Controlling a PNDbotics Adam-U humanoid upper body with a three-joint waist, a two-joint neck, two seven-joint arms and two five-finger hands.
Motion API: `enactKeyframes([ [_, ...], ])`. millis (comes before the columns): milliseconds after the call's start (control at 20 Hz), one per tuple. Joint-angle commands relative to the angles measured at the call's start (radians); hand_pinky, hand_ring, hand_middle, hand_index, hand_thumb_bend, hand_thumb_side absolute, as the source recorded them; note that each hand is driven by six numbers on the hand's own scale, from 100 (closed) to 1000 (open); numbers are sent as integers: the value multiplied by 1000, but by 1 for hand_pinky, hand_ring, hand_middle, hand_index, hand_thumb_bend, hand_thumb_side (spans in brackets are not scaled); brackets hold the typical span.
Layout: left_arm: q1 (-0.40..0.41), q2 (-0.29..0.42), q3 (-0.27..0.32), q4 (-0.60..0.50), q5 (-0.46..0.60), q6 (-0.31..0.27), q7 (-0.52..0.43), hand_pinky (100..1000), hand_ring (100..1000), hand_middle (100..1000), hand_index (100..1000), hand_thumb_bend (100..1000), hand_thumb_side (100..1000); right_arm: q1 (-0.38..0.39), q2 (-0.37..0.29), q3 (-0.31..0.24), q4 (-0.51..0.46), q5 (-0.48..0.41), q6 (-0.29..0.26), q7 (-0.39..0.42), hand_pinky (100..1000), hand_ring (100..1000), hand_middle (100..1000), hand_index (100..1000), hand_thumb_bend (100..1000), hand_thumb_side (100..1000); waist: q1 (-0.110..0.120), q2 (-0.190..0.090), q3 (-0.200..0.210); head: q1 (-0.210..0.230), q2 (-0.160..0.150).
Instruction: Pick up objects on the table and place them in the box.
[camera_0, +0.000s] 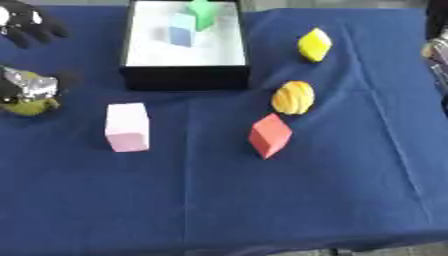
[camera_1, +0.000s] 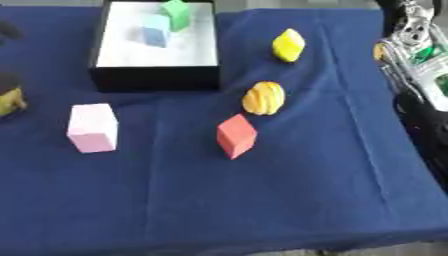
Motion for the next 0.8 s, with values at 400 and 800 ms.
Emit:
enactKeyframes([
  [400, -98, -62, -86, -11, 19, 69, -168, 873, 839, 843, 879, 507, 497, -15, -2, -2, 6, 4, -7, 0, 940, 774, 778, 885, 394, 535, 15, 0, 5, -7, 6],
  [800, -141, -109, -121, -11, -16, 119, -216, 878, 842, 849, 886, 543, 511, -11, 4, 0, 16, 3, -10, -3, 940, 782, 774, 884, 396, 536, 18, 5, 7, -5, 6],
])
